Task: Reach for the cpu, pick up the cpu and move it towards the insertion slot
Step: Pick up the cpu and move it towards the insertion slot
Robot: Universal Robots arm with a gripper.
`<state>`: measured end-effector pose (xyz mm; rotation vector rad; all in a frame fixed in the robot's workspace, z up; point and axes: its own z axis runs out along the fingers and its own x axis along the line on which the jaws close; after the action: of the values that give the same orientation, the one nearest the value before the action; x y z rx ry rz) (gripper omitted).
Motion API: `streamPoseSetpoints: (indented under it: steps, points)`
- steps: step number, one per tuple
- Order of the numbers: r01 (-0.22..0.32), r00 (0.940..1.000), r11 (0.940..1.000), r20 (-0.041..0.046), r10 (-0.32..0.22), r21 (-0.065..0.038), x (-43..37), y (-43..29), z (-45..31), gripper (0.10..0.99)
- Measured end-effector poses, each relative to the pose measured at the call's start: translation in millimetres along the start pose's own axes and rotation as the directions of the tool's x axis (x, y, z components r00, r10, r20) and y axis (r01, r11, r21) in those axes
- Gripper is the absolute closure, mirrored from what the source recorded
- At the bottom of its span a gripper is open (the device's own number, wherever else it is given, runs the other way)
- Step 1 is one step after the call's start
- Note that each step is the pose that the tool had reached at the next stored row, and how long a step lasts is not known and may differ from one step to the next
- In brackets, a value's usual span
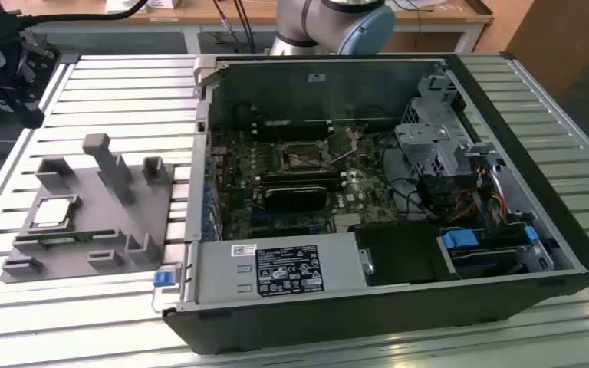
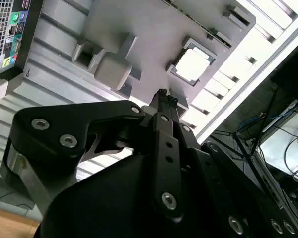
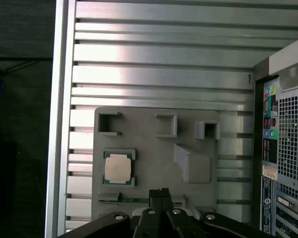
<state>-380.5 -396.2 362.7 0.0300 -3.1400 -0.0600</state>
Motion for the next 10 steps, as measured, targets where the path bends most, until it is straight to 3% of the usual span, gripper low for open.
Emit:
streamPoseSetpoints:
  steps: [10]
  points:
    - [0.0,1.0,1.0,0.0,0.0,0.0,1.5,0.0,0.0,0.98]
